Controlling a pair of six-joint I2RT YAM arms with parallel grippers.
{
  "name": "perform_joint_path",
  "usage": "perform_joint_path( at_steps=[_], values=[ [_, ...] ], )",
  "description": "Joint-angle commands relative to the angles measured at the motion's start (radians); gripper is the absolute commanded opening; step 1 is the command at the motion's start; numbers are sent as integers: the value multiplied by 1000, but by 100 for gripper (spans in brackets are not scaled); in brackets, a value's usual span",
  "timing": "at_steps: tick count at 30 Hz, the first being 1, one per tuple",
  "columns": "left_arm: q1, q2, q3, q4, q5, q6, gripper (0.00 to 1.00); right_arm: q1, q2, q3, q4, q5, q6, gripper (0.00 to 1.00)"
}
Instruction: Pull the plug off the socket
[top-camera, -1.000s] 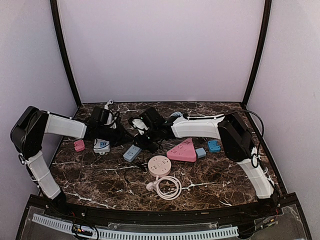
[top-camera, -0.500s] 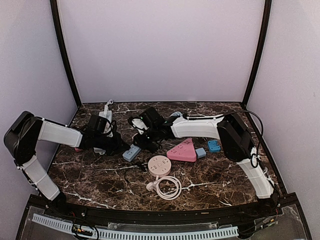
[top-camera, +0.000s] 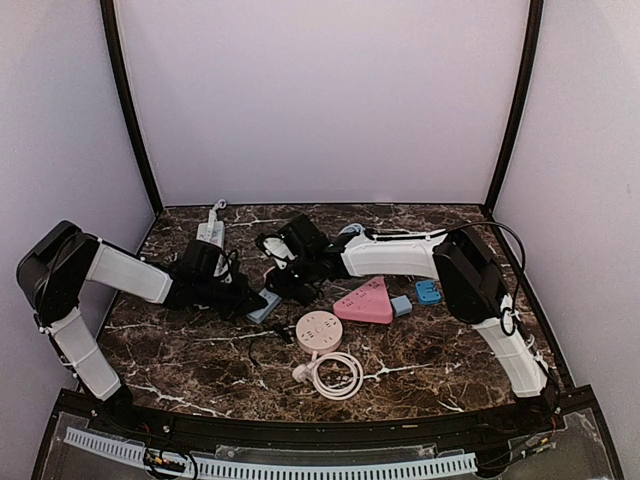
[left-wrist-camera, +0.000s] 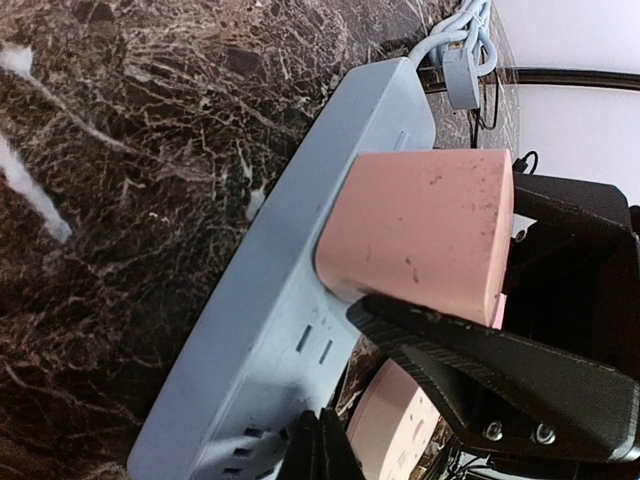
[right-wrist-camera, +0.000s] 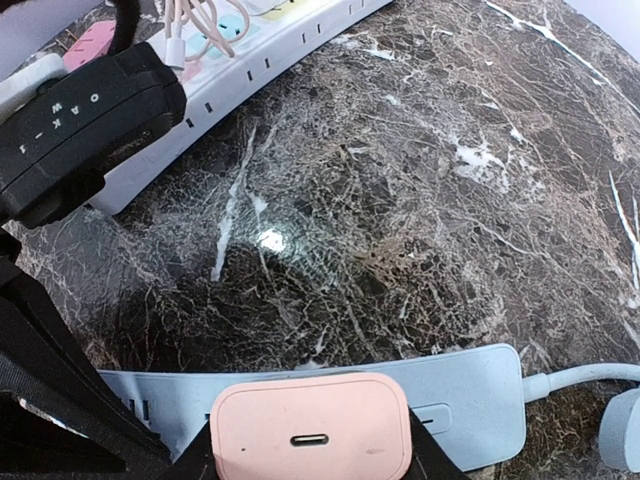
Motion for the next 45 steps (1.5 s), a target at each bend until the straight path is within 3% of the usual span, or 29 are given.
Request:
perform_joint_path(
  at_steps=[1, 17, 28, 45],
  values=[
    [-3, 6, -40, -4, -71, -23, 0, 9, 5, -8, 52, -1, -4, 27],
    [-3, 106, -16, -152, -153, -8, 0, 32, -88, -110, 202, 32, -48, 26],
    [-4, 119, -31, -176, -173, -9, 0, 3, -128, -156, 289, 5, 24, 24],
    [-4, 125, -40, -176, -195, -20, 0, 10, -187, -211, 365, 6, 7, 23]
  ],
)
